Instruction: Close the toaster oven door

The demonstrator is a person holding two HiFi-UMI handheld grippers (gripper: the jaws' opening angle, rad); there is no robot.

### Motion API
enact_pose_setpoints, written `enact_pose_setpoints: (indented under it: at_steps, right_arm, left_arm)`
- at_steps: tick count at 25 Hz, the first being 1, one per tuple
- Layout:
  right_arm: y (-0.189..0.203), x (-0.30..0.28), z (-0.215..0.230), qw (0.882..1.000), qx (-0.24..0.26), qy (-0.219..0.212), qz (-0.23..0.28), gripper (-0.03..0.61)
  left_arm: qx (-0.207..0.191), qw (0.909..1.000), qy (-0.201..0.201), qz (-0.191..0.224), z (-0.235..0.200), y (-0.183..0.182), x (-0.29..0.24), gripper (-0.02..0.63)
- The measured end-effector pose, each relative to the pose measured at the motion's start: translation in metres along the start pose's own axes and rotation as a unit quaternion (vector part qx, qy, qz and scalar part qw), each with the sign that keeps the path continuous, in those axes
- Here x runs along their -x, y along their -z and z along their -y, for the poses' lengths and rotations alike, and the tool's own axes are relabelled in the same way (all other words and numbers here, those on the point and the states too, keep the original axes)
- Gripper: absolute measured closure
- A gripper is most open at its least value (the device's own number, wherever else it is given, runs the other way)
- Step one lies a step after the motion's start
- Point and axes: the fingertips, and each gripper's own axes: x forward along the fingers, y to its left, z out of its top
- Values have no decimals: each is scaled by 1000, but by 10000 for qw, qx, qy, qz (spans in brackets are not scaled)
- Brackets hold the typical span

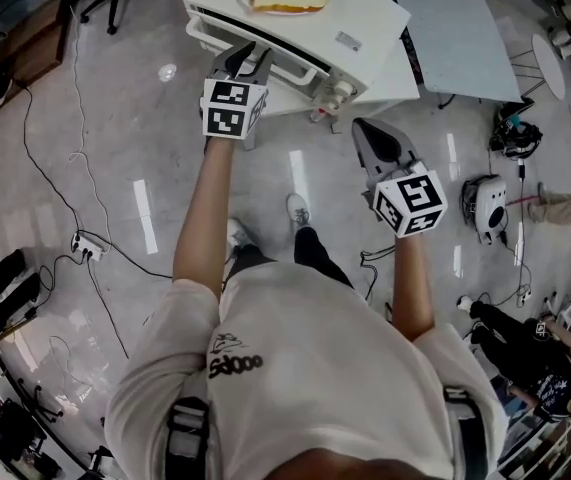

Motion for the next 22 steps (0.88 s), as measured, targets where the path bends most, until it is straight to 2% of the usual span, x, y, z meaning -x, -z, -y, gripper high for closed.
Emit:
enact_pose_setpoints:
  at_steps: [8,11,14,18,22]
  right_arm:
    - [2,7,16,9998,-135,99,47,571]
    - [-6,9,28,9993,-294,117,184,571]
    - [-19,8,38,9992,-222,125,309,571]
    - [-44,-3,40,9986,-23,-35,525,571]
    - [-75,-18,27,9963,242,-300,766,571]
  left_arm:
    - [17,9998,-91,178,-2,-9,-13,485]
    - [147,9996,-47,227,-4,-11,-11,485]
    - [180,9992,-175,323,-12,-18,1,485]
    - [-37,9988,-404,260,-29,-29,29,503]
    - [-500,9976,-431,183,-35,-42,69,543]
